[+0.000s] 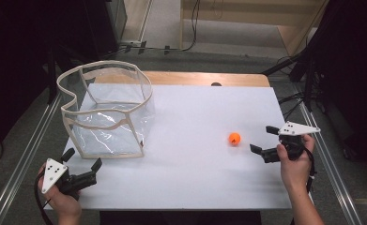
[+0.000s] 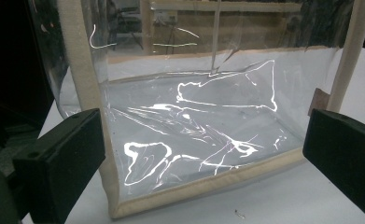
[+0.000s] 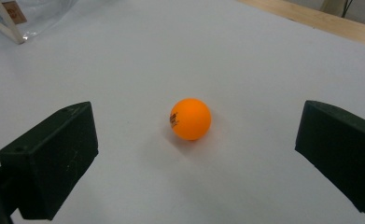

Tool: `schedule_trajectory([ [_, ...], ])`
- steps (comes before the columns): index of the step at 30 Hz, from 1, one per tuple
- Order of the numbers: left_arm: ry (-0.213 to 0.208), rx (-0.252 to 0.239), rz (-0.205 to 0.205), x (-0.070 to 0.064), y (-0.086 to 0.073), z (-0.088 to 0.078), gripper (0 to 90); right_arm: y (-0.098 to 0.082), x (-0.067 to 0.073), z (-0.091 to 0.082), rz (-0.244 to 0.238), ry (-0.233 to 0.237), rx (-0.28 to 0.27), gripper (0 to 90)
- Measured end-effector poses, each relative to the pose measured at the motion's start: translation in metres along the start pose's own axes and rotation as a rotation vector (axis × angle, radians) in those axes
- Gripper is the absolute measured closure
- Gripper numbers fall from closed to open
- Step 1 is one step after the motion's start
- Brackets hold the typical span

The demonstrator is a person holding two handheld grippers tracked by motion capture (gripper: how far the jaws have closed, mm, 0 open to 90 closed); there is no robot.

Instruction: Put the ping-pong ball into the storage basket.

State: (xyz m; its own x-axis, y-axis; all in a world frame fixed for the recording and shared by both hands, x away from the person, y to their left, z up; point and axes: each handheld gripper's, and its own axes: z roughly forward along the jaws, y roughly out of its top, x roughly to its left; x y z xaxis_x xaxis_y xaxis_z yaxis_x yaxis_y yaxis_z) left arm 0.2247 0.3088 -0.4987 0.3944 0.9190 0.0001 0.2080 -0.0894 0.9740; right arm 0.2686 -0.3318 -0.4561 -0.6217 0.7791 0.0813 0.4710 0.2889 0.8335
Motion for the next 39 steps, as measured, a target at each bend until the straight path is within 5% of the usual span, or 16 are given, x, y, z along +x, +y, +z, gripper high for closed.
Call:
schedule_trajectory([
  [39,-0.003,-0.001,0.0,0.0,0.0,0.0,0.0,0.028,-0.001,0.048,-0.046,0.057,0.156,0.0],
])
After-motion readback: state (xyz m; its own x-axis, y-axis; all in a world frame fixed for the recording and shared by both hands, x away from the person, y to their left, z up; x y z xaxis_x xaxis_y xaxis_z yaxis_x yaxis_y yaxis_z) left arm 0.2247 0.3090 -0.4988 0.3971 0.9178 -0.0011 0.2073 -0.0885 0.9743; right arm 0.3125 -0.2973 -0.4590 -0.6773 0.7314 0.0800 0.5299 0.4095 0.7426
